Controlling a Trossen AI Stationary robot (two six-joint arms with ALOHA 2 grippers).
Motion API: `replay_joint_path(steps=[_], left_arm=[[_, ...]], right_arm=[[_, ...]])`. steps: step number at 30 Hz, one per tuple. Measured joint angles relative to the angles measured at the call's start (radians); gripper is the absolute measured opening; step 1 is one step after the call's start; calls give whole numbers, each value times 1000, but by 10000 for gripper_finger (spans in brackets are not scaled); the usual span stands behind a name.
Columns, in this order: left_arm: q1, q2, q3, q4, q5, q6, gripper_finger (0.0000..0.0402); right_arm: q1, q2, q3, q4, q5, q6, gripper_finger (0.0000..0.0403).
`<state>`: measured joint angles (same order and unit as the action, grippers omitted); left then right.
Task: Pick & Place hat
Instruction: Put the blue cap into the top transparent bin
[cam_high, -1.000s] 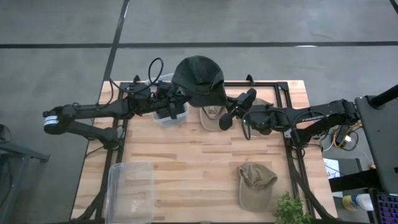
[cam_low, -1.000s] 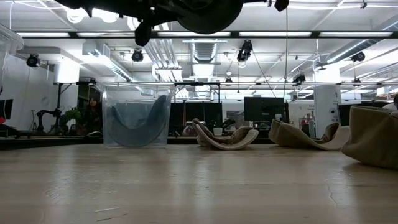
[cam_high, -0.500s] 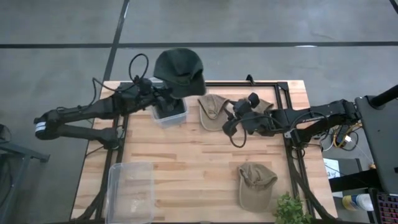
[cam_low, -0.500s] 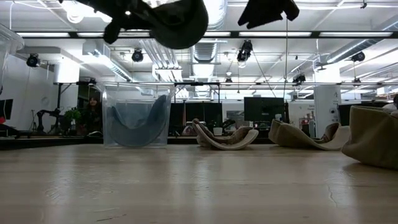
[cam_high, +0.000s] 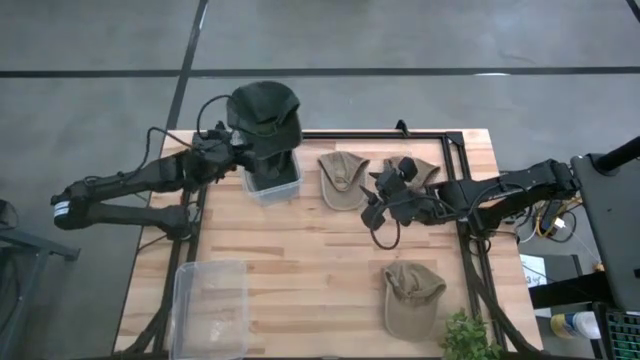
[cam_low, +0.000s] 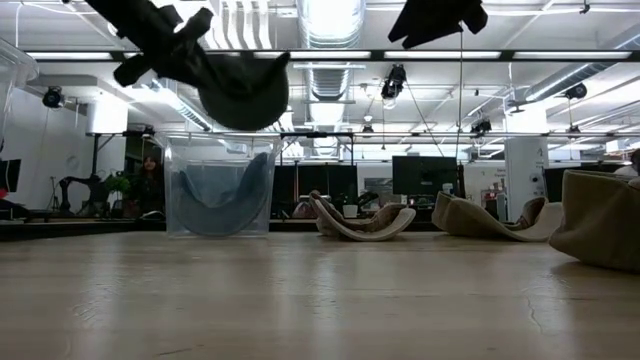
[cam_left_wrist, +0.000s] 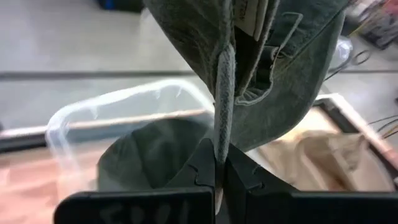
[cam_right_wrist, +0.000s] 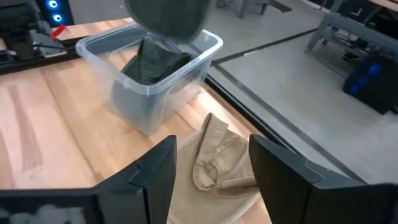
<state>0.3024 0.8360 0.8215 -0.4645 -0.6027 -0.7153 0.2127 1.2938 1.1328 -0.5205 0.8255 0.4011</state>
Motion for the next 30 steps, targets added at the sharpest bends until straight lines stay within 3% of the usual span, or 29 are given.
replay_joint_path(steps=[3,11,17,22,30], left_arm=[[35,6,-26,-22,26,-84,6],[148,9,-38,-62,282,-198,6],[178,9,-33,-156,310,-251,6],[209,28,-37,-206,490,-252,6],[215,77,-40,-240,518,-252,13]], right_arm=[[15,0,0,0,0,0,189],[56,0,-4,0,1,-5,182],[65,0,-4,0,2,-6,181],[65,0,-9,0,3,-7,178],[65,0,-10,4,4,-7,176]])
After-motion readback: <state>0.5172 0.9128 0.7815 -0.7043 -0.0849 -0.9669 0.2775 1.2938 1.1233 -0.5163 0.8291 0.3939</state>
